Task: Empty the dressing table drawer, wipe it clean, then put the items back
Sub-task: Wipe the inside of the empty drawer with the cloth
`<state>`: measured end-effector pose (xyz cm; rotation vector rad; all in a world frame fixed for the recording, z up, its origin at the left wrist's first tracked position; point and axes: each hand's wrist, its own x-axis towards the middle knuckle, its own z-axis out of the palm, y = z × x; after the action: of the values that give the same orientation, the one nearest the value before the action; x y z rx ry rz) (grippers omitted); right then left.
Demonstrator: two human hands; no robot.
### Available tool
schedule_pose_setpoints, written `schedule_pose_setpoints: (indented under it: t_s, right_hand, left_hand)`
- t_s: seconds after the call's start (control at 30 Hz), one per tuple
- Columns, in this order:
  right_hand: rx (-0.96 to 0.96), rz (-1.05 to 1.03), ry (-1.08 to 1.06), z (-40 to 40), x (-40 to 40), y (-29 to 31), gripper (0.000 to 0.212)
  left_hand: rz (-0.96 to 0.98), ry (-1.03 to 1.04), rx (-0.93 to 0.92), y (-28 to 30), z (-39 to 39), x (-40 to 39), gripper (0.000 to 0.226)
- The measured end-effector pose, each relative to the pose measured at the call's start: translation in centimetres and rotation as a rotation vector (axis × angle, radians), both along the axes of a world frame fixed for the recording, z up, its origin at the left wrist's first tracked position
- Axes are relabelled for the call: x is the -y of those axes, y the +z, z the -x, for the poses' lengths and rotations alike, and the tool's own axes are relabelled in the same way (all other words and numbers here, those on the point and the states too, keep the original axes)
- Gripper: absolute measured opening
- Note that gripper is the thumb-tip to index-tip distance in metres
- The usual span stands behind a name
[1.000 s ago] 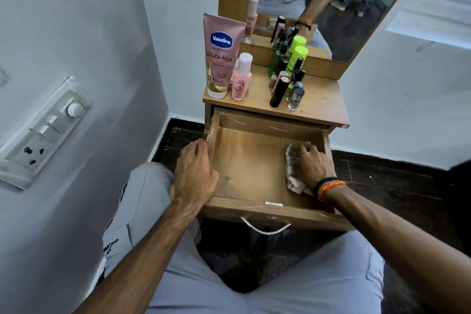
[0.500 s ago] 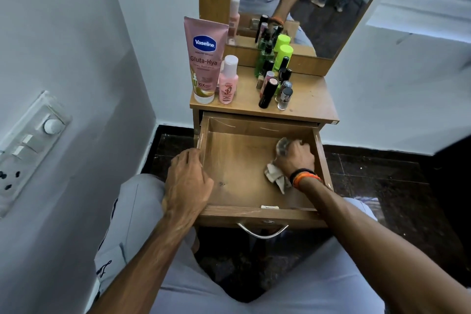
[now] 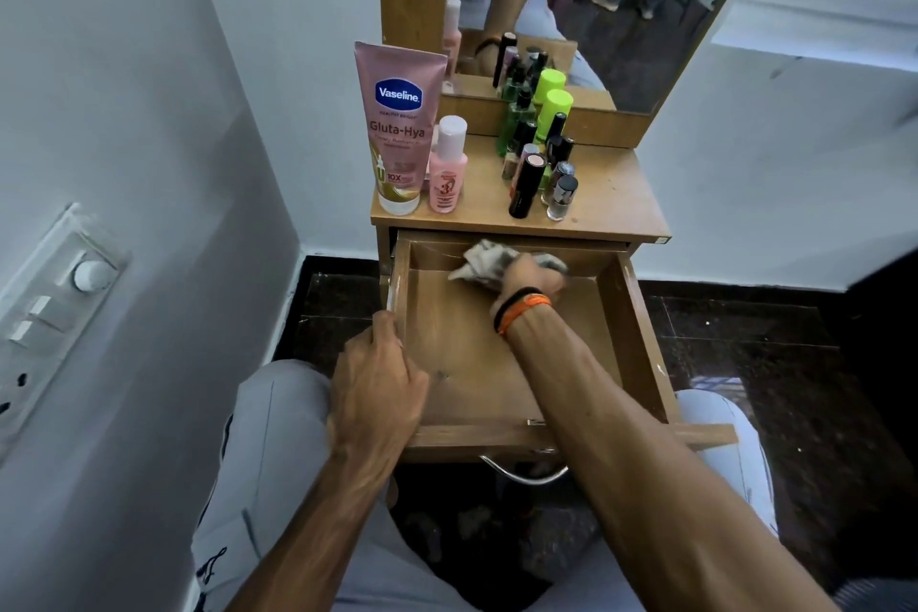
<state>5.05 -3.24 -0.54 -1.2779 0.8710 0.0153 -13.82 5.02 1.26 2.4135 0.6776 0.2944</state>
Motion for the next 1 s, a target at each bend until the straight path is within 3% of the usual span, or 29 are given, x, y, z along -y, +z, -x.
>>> schedule_pose_setpoints:
  t_s: [0.07,0.17,0.33,0.47,0.57,0.77,0.9,1.0]
  right_hand:
    - [-0.008,-0.104,0.158,1.2,-2.4,0.1,0.016]
    - [-0.037,-0.228,0.215,1.8,-4.4,0.2,0.031]
    - [-0.041,-0.021,0.005,-0.1,0.1,1.1,0.027]
    - [-0.044,0.008,-0.144,-1.7,5.1,1.8,0.039]
    - [-0.035,-0.029,-0.148,-1.6,4.2,1.7,0.042]
    - [-0.065,-0.21,0.199,1.5,-3.7,2.0,0.026]
    - [-0.08,-0.308,0.338,4.1,-6.6,4.3,0.043]
    - [-0.14,-0.288,0.332,3.3,-6.6,3.9,0.04]
  left_hand:
    - [-0.004,0.003,0.005,0.2,0.0,0.0,0.023]
    - [-0.015,0.004,0.008,0.4,0.1,-0.1,0.026]
    - [-0.012,0.011,0.016,-0.1,0.2,-0.3,0.026]
    - [0.004,0.007,0.006,-0.2,0.1,-0.2,0.03]
    - [0.035,0.028,0.007,-0.2,0.2,-0.2,0.033]
    - [0.116,0.115,0.015,-0.1,0.2,-0.4,0.042]
    - [0.117,0.105,0.008,-0.2,0.2,-0.6,0.04]
    - [0.111,0.09,0.015,-0.1,0.2,-0.5,0.036]
